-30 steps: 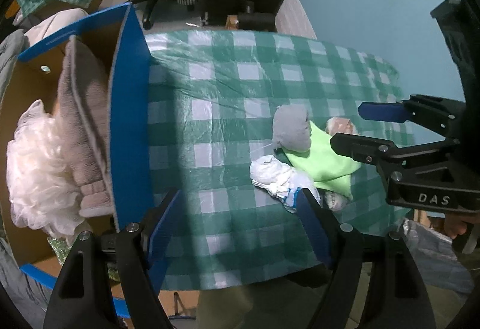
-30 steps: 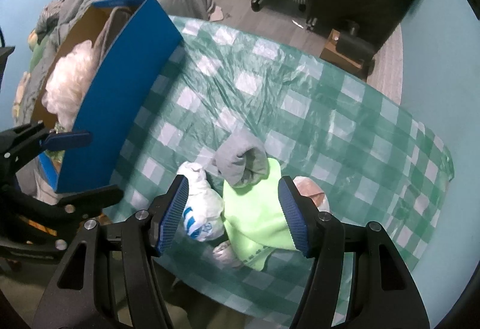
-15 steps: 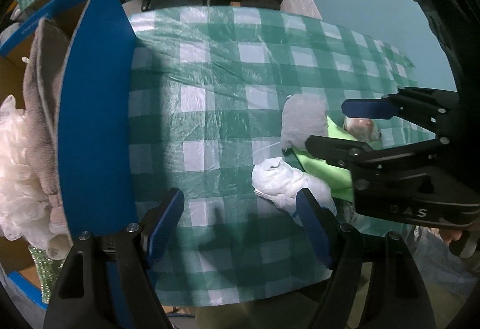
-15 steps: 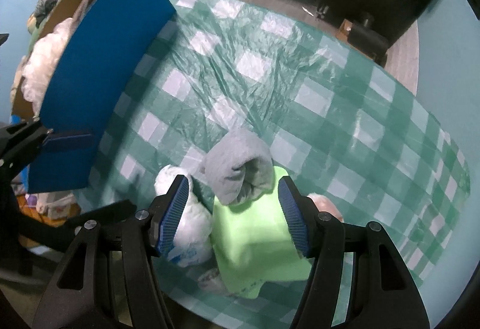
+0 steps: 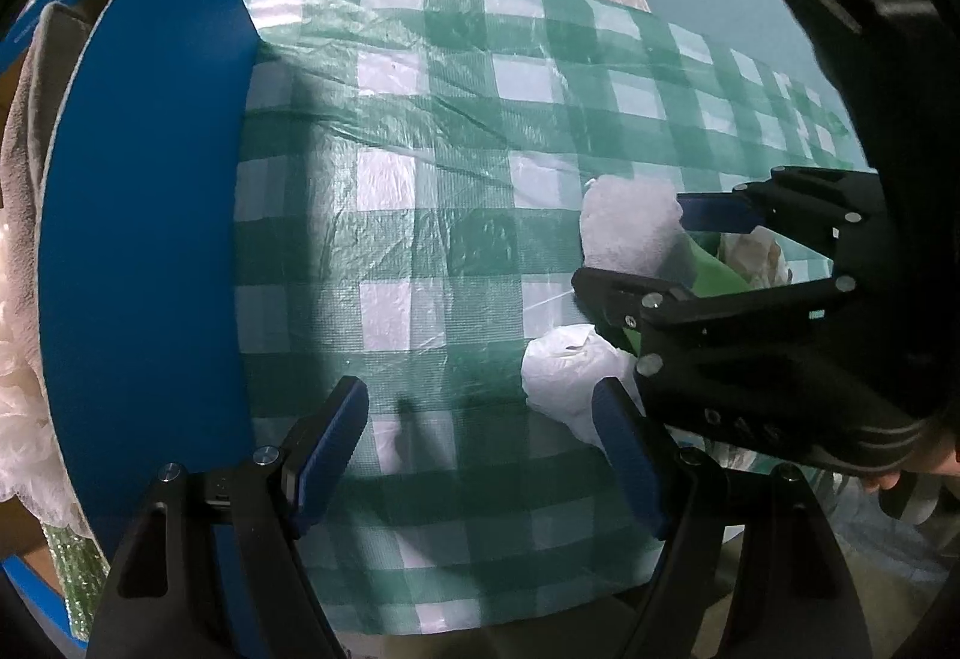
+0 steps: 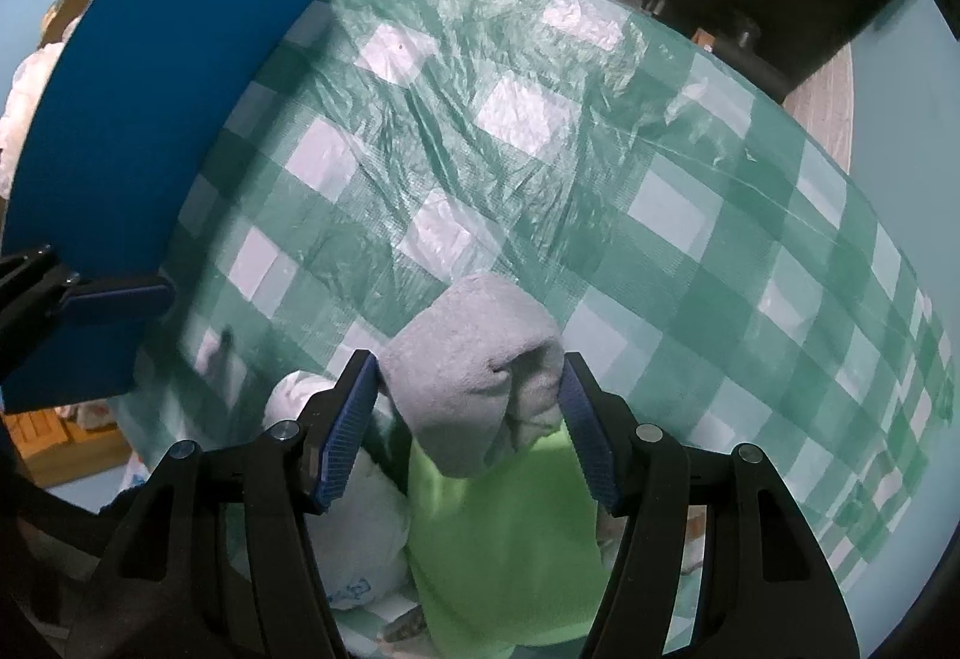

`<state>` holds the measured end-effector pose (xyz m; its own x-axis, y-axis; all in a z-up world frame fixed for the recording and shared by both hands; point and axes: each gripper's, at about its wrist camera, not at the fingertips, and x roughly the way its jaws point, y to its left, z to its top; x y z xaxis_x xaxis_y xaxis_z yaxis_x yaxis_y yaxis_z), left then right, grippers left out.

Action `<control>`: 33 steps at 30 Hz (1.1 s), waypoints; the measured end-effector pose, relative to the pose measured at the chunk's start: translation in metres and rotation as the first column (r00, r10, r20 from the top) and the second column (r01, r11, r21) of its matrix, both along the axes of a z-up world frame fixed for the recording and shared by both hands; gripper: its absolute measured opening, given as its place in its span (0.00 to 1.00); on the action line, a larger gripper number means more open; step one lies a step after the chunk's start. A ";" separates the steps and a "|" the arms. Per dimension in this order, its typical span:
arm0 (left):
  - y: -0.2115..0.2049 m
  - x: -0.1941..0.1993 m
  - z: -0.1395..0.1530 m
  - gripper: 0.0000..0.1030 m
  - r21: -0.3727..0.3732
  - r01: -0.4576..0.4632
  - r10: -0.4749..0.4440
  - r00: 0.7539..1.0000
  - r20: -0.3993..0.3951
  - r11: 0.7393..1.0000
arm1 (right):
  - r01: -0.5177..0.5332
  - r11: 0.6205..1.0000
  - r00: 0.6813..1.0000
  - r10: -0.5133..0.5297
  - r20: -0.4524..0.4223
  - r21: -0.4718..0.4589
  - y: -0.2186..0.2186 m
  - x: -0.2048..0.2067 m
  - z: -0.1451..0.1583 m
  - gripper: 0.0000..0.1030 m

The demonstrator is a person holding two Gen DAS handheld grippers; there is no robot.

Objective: Organize soft objects
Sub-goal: 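Move both grippers to the table items and close the right gripper on the grey sock, then grasp the white plastic bag bundle with the left gripper while the right gripper holds the grey sock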

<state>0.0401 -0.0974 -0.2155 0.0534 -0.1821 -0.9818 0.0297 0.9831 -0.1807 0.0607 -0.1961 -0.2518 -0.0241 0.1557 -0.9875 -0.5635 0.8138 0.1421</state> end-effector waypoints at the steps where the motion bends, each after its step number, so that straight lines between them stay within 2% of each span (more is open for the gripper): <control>1: 0.000 0.000 0.000 0.77 0.001 0.003 -0.003 1.000 -0.001 1.000 | 0.000 1.000 1.000 0.000 0.000 -0.008 0.000 0.001 -0.001 0.55; 6: -0.003 -0.003 -0.002 0.77 -0.005 0.016 -0.016 1.000 -0.011 1.000 | 0.030 0.999 0.999 -0.030 0.012 -0.010 -0.007 0.005 -0.001 0.32; 9: -0.007 -0.006 -0.001 0.77 -0.017 0.024 -0.024 1.000 -0.011 1.000 | 0.040 0.999 0.999 -0.040 0.018 0.007 -0.012 0.008 0.003 0.25; 16: -0.019 -0.009 0.006 0.77 -0.043 0.039 -0.039 0.999 -0.009 0.998 | 0.066 0.997 0.996 -0.069 0.060 0.043 -0.029 0.000 0.026 0.25; 22: -0.037 -0.010 0.012 0.83 -0.060 0.051 -0.051 0.999 -0.002 0.997 | 0.133 0.987 0.988 -0.139 0.062 0.085 -0.055 -0.010 0.043 0.25; 28: -0.055 -0.012 0.005 0.83 -0.058 0.087 -0.089 0.996 -0.019 0.994 | 0.174 0.980 0.981 -0.181 0.067 0.101 -0.075 -0.030 0.059 0.25; 33: -0.066 -0.012 -0.009 0.83 -0.065 0.086 -0.089 0.995 -0.040 0.994 | 0.206 0.973 0.975 -0.214 0.065 0.106 -0.090 -0.036 0.059 0.25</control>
<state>0.0277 -0.1634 -0.2242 -0.0076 -0.2457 -0.9693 0.1063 0.9637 -0.2451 0.0247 -0.2857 -0.1924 0.0935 0.2454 -0.9649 -0.3937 0.8993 0.1905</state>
